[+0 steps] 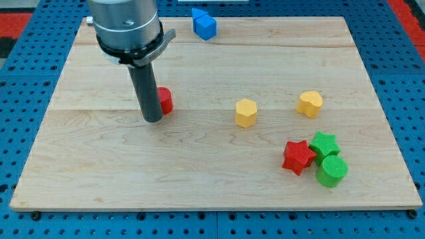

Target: Drag the red circle towards the top left side

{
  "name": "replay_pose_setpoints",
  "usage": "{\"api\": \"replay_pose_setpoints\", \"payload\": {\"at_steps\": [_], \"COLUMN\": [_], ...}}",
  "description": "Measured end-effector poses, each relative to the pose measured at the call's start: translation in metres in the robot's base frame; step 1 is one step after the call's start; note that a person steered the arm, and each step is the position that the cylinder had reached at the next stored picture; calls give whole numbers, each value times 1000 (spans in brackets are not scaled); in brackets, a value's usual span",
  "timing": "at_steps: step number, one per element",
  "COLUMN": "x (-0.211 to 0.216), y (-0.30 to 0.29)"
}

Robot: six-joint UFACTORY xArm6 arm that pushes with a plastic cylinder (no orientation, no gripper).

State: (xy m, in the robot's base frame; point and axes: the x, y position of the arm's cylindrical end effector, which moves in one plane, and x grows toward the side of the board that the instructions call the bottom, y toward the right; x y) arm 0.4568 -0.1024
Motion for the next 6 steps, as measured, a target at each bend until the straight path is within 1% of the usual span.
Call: {"api": "replay_pose_setpoints", "payload": {"at_steps": [1, 5, 6], "x": [-13, -128, -137], "y": [8, 9, 14]}}
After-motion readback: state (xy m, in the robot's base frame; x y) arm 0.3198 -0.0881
